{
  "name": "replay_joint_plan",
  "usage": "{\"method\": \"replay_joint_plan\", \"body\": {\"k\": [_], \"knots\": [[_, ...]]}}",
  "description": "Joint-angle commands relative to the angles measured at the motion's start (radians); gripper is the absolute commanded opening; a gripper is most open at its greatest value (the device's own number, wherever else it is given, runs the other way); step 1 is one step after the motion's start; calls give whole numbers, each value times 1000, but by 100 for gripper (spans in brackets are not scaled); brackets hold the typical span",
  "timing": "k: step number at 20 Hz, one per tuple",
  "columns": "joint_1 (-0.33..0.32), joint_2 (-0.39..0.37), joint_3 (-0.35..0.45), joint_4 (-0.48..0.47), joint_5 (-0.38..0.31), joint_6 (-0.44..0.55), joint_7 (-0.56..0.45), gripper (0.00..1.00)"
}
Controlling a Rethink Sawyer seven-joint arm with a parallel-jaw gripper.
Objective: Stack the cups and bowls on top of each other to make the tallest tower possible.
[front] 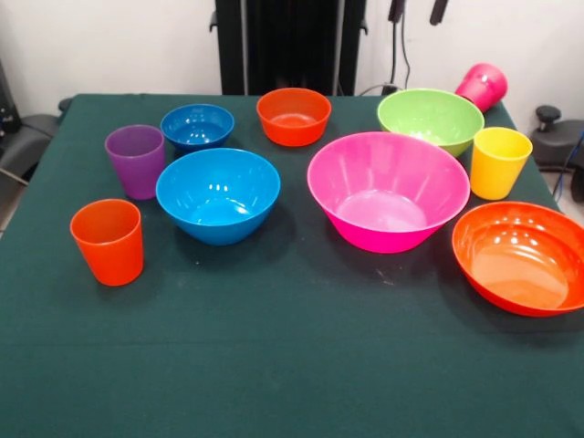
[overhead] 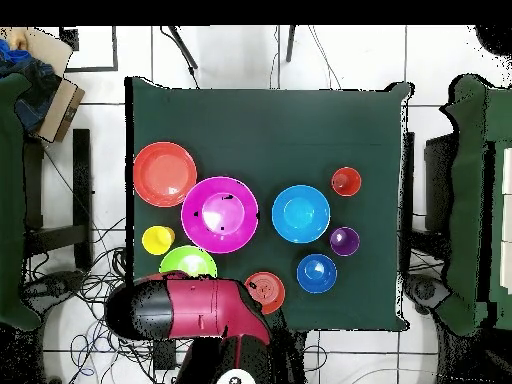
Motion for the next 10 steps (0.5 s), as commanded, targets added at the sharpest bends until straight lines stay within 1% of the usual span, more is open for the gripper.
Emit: {"method": "replay_joint_plan", "body": {"k": [1,4,7,10], "knots": [[-6,76,43,43,-77,-94,93,100],[-6,72,43,45,-75,-94,90,100],[-11,90,49,47,-74,-119,92,100],[-12,91,51,51,-70,-124,90,100]]}}
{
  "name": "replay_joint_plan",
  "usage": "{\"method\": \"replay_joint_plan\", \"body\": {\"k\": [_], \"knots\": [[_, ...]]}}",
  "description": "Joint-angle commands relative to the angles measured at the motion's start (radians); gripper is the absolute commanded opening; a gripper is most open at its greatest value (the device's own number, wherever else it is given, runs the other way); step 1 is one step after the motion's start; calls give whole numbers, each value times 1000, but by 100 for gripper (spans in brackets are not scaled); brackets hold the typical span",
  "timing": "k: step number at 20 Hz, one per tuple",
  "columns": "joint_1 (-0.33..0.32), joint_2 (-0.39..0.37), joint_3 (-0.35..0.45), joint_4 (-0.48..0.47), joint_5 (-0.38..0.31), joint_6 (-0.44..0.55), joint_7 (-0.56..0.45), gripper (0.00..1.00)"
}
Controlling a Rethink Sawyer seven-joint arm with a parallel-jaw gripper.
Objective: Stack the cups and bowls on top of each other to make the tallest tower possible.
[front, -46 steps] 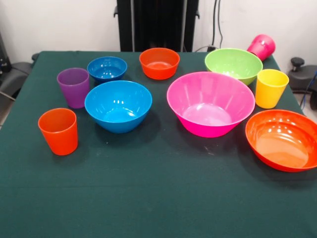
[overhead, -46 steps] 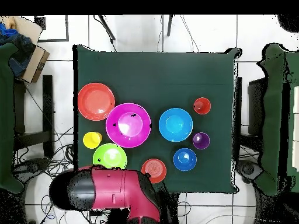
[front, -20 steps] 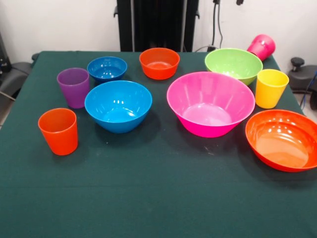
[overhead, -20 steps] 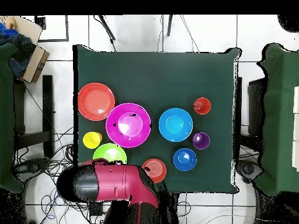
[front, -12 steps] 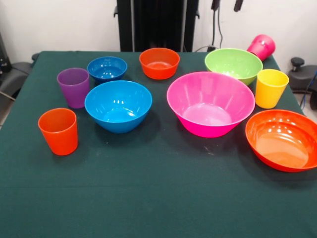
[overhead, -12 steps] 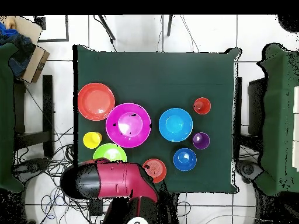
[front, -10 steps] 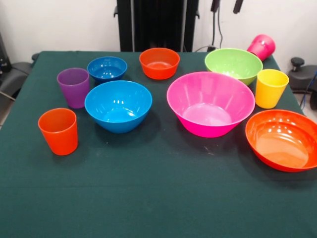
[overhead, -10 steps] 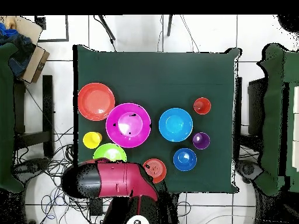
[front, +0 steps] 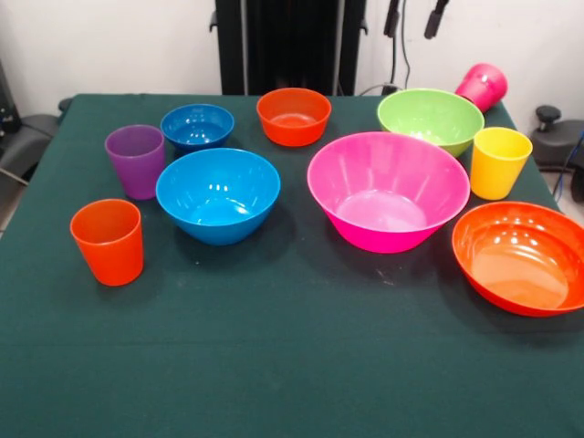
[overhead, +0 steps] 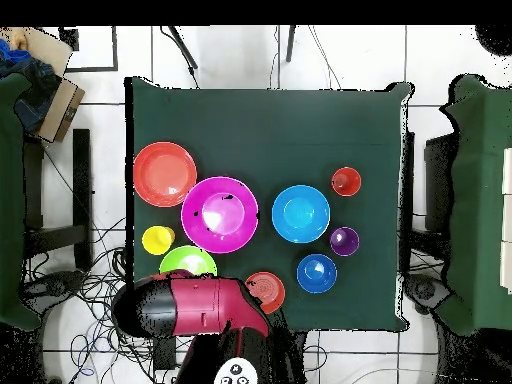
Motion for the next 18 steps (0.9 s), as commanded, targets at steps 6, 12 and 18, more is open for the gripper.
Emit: {"method": "replay_joint_plan", "body": {"k": [6,12,18], "knots": [[-15,51,57,47,-56,-72,84,100],[-18,61,63,48,-53,-84,86,100],[-38,89,76,49,-58,-122,76,100]]}}
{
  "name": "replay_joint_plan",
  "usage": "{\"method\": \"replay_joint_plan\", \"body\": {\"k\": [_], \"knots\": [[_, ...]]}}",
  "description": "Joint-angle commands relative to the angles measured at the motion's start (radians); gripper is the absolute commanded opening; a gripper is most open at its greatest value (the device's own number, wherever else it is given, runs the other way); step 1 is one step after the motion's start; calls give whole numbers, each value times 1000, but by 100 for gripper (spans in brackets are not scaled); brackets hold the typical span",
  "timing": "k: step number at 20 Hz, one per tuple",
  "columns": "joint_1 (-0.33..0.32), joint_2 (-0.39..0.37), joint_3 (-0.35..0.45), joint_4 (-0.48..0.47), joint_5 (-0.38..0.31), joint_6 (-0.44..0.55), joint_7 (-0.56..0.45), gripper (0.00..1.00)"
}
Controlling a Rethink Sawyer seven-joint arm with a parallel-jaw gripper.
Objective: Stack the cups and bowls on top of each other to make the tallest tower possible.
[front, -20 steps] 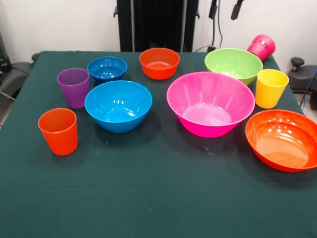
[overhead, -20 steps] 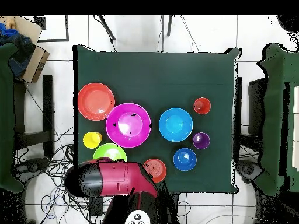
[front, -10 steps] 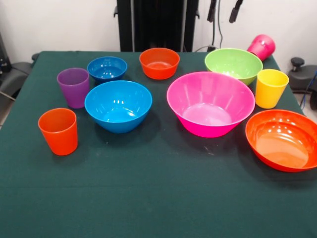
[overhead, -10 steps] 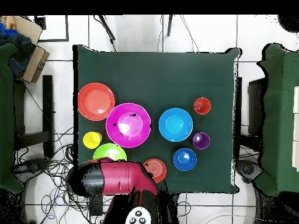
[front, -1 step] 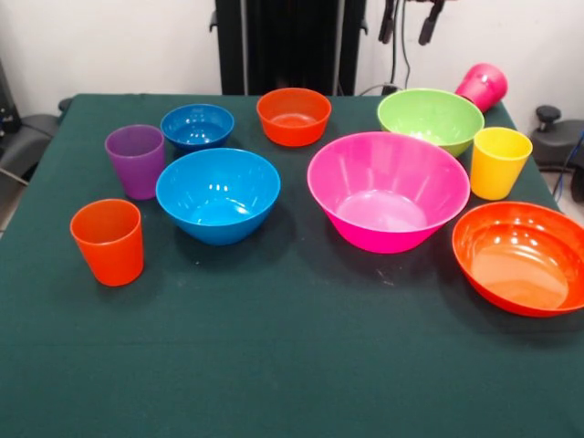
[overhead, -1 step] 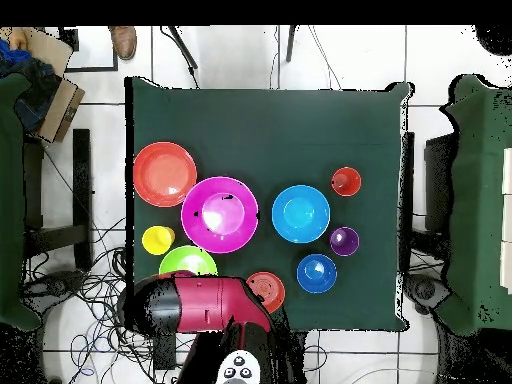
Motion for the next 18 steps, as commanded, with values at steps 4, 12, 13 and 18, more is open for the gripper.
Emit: {"method": "replay_joint_plan", "body": {"k": [4,12,13,18], "knots": [[-47,82,92,56,-59,-157,71,100],[-82,152,121,70,-44,-236,91,100],[-82,154,120,70,-44,-240,94,100],[-99,159,133,79,-40,-250,93,100]]}}
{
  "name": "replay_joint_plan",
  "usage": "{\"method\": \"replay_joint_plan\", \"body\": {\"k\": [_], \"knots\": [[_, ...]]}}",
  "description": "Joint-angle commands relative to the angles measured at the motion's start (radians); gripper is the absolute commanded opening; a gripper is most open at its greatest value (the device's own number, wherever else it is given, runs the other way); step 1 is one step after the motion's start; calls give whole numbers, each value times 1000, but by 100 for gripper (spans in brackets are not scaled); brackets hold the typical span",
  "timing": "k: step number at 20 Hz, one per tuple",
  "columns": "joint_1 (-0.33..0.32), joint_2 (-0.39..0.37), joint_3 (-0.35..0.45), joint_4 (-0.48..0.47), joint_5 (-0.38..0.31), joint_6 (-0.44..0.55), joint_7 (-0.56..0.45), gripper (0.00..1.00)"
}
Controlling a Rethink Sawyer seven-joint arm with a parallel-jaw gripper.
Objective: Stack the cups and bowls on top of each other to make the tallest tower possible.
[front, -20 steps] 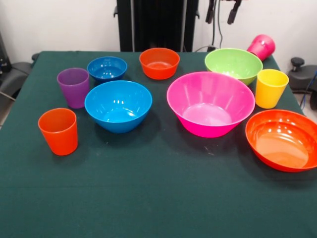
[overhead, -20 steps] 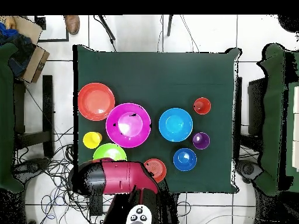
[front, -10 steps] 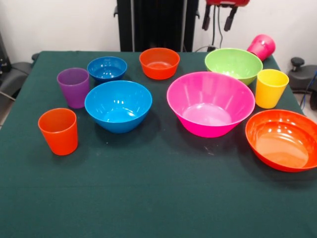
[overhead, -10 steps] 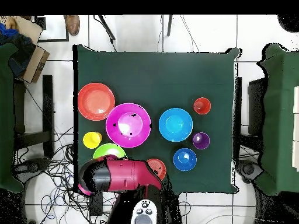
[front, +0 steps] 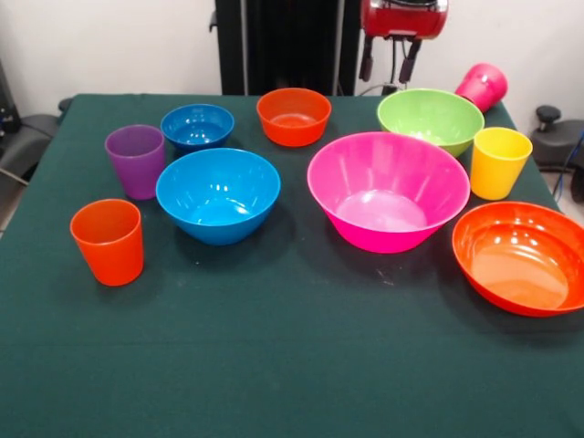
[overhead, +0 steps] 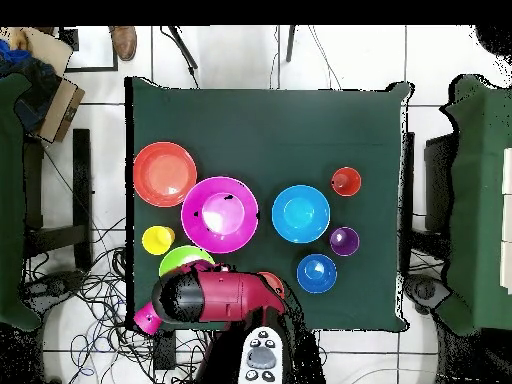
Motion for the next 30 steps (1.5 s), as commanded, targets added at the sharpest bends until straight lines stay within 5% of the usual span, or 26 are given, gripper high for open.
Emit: {"method": "replay_joint_plan", "body": {"k": [1,13,30], "knots": [[-25,59,113,72,-38,-61,96,100],[-34,66,121,89,-30,-77,116,100],[7,49,76,193,64,-149,298,100]]}}
